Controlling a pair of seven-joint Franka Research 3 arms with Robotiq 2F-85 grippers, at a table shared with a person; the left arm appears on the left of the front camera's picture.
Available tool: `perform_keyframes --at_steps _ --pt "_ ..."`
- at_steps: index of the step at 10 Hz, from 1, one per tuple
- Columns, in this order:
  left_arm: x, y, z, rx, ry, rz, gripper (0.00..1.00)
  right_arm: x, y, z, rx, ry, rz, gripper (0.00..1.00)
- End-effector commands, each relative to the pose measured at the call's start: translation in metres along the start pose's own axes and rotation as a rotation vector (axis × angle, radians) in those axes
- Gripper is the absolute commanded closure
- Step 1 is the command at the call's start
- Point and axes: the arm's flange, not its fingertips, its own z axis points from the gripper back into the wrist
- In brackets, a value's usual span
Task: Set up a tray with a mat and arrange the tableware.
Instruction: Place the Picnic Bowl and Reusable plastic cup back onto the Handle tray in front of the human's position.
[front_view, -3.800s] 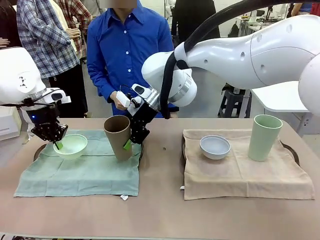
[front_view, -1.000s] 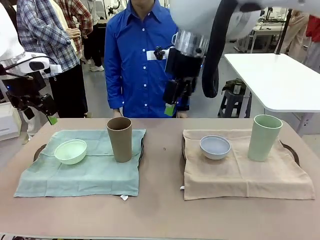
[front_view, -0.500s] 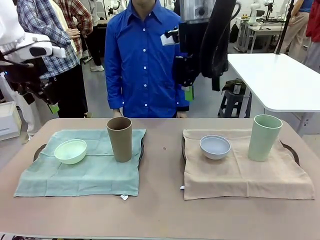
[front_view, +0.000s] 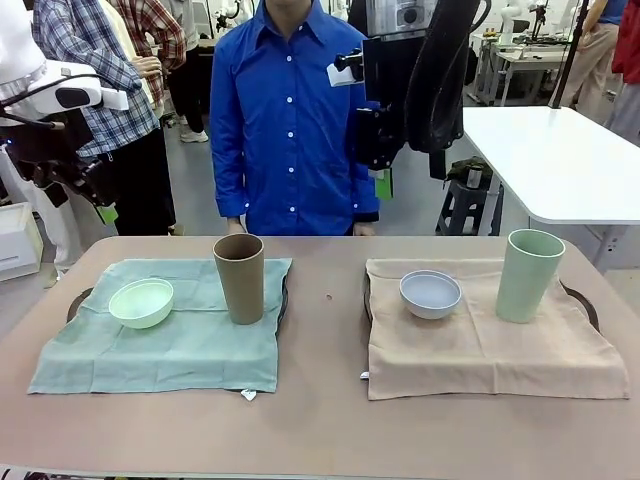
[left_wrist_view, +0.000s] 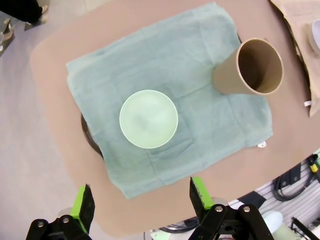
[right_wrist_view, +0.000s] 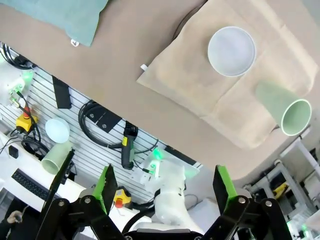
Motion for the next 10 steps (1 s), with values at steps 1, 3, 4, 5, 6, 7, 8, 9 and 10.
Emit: perform_keyframes --at_steps 1,3,4,5,6,7,8,9,10 --pt "0.0008 0.0 -0.001 0.009 -0.004 -0.014 0.0 0.0006 0.002 0.0002 0.0 -0.002 0.0 0.0" --pt "0.0008 0.0 -0.001 0.009 -0.004 -0.014 0.0 0.0006 0.002 0.0002 0.0 -0.002 0.0 0.0" --pt "0.0008 0.0 -0.001 0.009 -0.004 -0.014 0.0 0.0006 0.002 0.0002 0.0 -0.002 0.0 0.0" --pt "0.0008 0.0 -0.001 0.009 -0.004 -0.014 0.0 0.0006 0.002 0.0002 0.0 -0.002 0.0 0.0" --pt "0.0008 0.0 -0.001 0.009 -0.004 -0.014 0.0 0.0006 0.002 0.0002 0.0 -0.002 0.0 0.0" --pt "0.0008 0.0 -0.001 0.009 -0.004 -0.014 0.0 0.0006 0.002 0.0002 0.0 -0.002 0.0 0.0" --pt "0.0008 0.0 -0.001 0.009 -0.004 -0.014 0.0 0.0006 0.002 0.0002 0.0 -0.002 0.0 0.0" --pt "0.0008 0.0 -0.001 0.009 -0.004 -0.014 0.0 0.0006 0.002 0.0002 0.0 -0.002 0.0 0.0" --pt "0.0008 0.0 -0.001 0.009 -0.004 -0.014 0.0 0.0006 0.002 0.0002 0.0 -0.002 0.0 0.0"
